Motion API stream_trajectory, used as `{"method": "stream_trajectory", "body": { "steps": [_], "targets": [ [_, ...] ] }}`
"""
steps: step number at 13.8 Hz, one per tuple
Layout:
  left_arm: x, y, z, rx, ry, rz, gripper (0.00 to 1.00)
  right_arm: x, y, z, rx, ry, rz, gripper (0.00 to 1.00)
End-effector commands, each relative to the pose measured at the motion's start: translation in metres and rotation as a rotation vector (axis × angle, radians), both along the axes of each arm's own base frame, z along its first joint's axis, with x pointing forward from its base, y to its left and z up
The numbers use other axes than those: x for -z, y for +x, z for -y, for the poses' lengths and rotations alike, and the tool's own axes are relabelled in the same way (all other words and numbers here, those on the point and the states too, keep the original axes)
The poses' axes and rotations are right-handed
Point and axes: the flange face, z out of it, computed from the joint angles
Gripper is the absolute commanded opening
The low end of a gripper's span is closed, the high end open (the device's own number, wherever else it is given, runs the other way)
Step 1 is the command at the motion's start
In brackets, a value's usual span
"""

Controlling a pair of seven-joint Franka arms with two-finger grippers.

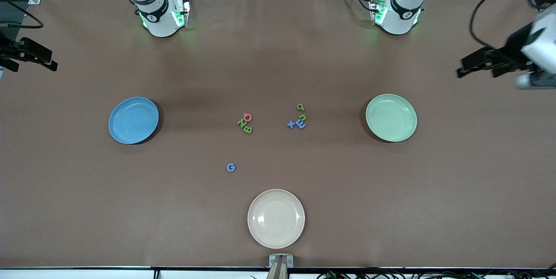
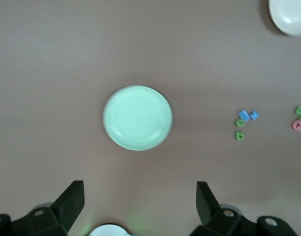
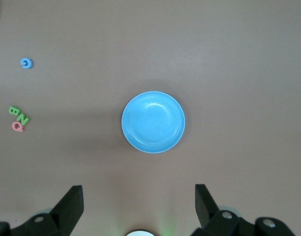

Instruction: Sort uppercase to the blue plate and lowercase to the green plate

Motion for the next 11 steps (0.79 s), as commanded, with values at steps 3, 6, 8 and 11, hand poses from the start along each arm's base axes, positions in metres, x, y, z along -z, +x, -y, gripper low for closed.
{"method": "stream_trajectory", "body": {
  "steps": [3,6,8,11],
  "targets": [
    [0.075,0.001,0.179,-0.059,0.037,-0.059,1.00,-0.003,-0.009,-0.004,0.018,0.009,0.005,1.00],
    [0.132,-0.014,0.270,-0.029,0.055,-0.050,1.00,-0.004,-0.007,-0.002,0.021,0.008,0.017,1.00],
    [0.170,-0.017,0.307,0.049,0.076,0.004,1.00,-0.006,-0.006,0.000,0.023,0.007,0.034,1.00],
    [0.211,-0.027,0.345,0.162,0.159,0.073,1.00,-0.004,-0.006,0.000,0.022,0.009,0.026,1.00]
  ]
}}
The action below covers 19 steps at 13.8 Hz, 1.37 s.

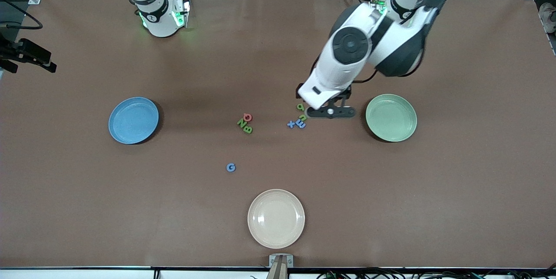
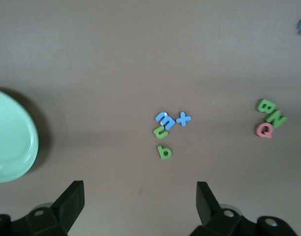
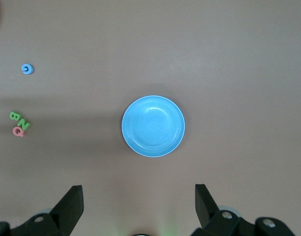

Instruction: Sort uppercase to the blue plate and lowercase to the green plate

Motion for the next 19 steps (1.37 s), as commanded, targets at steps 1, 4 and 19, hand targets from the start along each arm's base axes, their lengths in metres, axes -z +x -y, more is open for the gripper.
{"method": "stream_trajectory", "body": {
  "steps": [1,4,19],
  "targets": [
    [0.030,0.003,0.031,0.078,0.016,0.103,1.00,-0.002,-0.007,-0.003,0.012,0.010,0.004,1.00],
    [0.064,-0.011,0.053,0.134,0.022,0.085,1.00,-0.004,-0.006,-0.003,0.014,0.009,0.008,1.00],
    [0.182,-0.005,0.072,0.529,-0.058,0.115,0.77,0.041,0.037,0.015,0.031,0.002,0.000,1.00]
  ]
}}
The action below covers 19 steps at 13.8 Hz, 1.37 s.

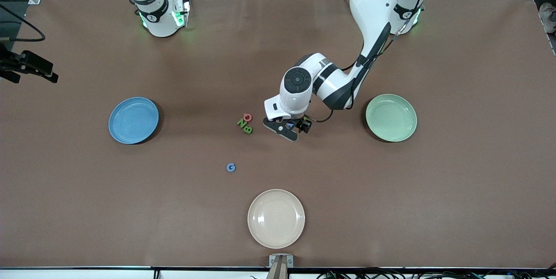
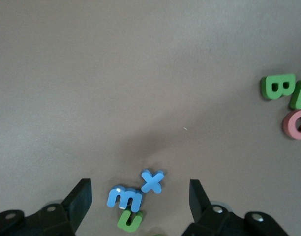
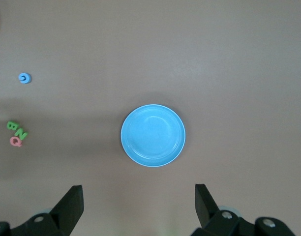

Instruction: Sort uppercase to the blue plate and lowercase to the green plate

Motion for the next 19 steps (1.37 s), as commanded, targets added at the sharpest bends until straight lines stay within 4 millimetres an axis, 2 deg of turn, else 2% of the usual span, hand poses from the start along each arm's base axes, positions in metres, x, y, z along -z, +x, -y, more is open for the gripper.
{"method": "stream_trajectory", "body": {
  "steps": [1,4,6,7,9,11,15,17,19],
  "targets": [
    [0.012,0.000,0.004,0.035,0.011,0.004,0.74,0.036,0.024,0.011,0.021,-0.001,-0.034,1.00],
    [0.020,-0.002,0.006,0.047,0.007,0.009,0.67,0.075,0.040,0.014,0.020,-0.019,-0.099,1.00],
    [0.024,-0.001,0.007,0.073,0.002,0.027,0.65,0.092,0.039,0.000,0.014,-0.046,-0.134,1.00],
    [0.028,-0.001,0.007,0.077,0.005,0.029,0.65,0.096,0.040,-0.013,0.060,-0.049,-0.138,1.00],
    [0.034,-0.003,0.007,0.082,0.013,0.024,0.64,0.114,0.047,-0.061,0.213,-0.075,-0.127,1.00],
    [0.043,-0.008,0.007,0.088,0.022,0.013,0.63,0.125,0.051,-0.097,0.253,-0.088,-0.121,1.00],
    [0.046,-0.012,0.010,0.095,0.025,0.008,0.62,0.150,0.044,-0.151,0.408,-0.082,-0.115,1.00],
    [0.050,-0.018,0.011,0.104,0.031,0.001,0.59,0.173,0.036,-0.165,0.477,-0.046,-0.120,1.00],
    [0.052,-0.020,0.010,0.106,0.035,-0.003,0.58,0.194,0.022,-0.192,0.537,-0.047,-0.099,1.00]
  ]
}}
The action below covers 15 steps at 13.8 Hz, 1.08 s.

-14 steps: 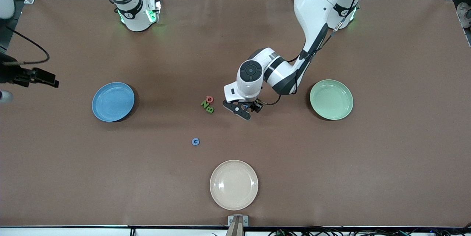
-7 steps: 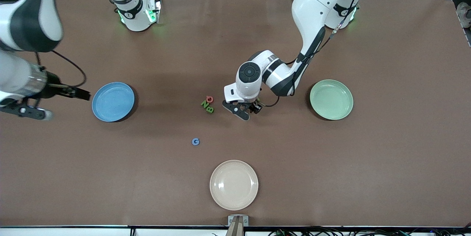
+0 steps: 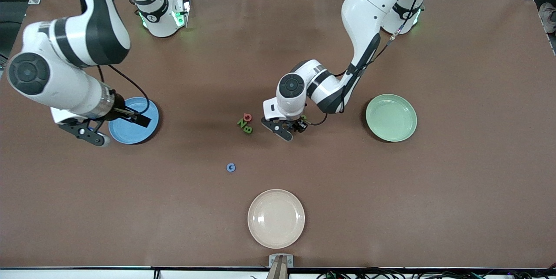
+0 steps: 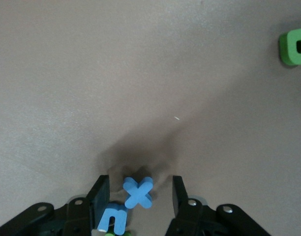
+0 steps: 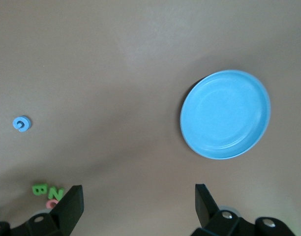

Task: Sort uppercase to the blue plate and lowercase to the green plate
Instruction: 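Grasp the blue x with the left gripper while the right gripper reaches the pink Q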

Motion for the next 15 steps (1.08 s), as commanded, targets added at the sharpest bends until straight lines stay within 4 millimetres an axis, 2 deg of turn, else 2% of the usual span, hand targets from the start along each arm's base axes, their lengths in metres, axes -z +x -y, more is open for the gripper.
{"method": "stream_trajectory", "body": {
  "steps": [1,3,6,8,12,15],
  "targets": [
    [0.004,-0.005,0.000,0.028,0.011,0.006,0.57,0.025,-0.025,-0.033,0.090,0.003,0.026,1.00],
    [0.006,-0.006,-0.002,0.026,0.016,0.002,0.54,0.045,-0.037,-0.065,0.150,0.002,0.067,1.00],
    [0.007,-0.006,-0.003,0.022,0.017,0.001,0.46,0.082,-0.061,-0.102,0.205,0.009,0.112,1.00],
    [0.007,-0.006,-0.003,0.020,0.017,0.001,0.37,0.099,-0.071,-0.119,0.224,0.017,0.140,0.97],
    [0.002,-0.004,-0.003,-0.009,0.011,0.004,0.20,0.153,-0.079,-0.156,0.289,-0.005,0.153,0.90],
    [-0.004,-0.001,-0.004,-0.033,0.006,0.000,0.08,0.178,-0.090,-0.183,0.325,-0.010,0.161,0.88]
  ]
}}
